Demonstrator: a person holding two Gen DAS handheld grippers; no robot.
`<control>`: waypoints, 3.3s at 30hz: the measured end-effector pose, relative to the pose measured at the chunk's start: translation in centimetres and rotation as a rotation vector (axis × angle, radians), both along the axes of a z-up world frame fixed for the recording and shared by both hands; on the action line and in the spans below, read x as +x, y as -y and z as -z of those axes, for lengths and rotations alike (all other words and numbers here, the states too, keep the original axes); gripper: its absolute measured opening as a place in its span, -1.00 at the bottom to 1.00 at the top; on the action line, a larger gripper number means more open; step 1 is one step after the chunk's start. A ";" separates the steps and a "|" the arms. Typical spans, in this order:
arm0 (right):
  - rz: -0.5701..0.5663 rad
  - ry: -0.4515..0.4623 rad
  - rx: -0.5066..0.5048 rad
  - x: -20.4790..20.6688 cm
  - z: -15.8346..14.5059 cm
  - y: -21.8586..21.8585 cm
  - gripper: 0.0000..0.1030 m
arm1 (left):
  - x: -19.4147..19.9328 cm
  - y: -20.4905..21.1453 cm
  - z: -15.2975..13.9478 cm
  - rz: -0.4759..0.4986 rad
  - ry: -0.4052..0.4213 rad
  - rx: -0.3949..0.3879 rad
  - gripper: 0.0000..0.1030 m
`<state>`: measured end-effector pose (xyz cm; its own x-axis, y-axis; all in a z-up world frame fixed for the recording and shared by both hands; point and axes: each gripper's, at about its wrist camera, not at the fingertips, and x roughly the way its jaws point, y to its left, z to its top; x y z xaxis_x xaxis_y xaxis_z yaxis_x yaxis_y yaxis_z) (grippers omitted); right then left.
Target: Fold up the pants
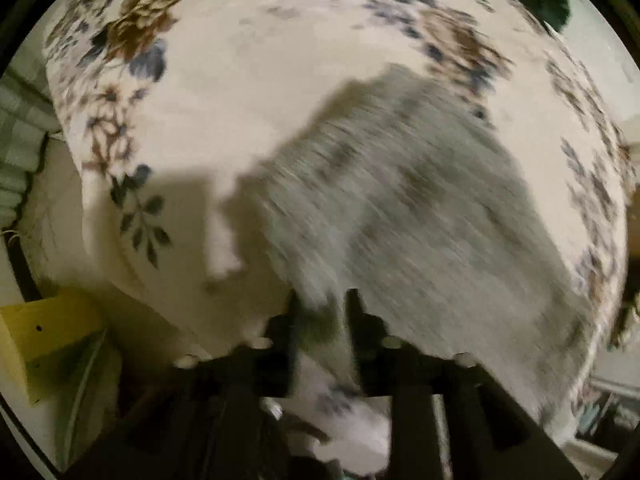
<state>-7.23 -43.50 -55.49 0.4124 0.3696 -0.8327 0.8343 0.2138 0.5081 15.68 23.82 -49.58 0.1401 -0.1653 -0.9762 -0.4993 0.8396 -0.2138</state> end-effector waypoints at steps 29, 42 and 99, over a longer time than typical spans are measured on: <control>0.367 0.228 -0.350 -7.9 -1.9 24.3 0.39 | 1.6 39.1 5.4 0.749 0.015 0.191 0.69; 0.260 -0.011 -0.404 -8.1 -1.1 25.0 -0.90 | 6.8 41.1 8.5 0.744 0.006 0.187 1.00; -0.770 0.591 -0.487 17.6 -12.1 -19.8 -0.71 | -1.7 14.8 -4.0 0.353 0.121 0.093 1.00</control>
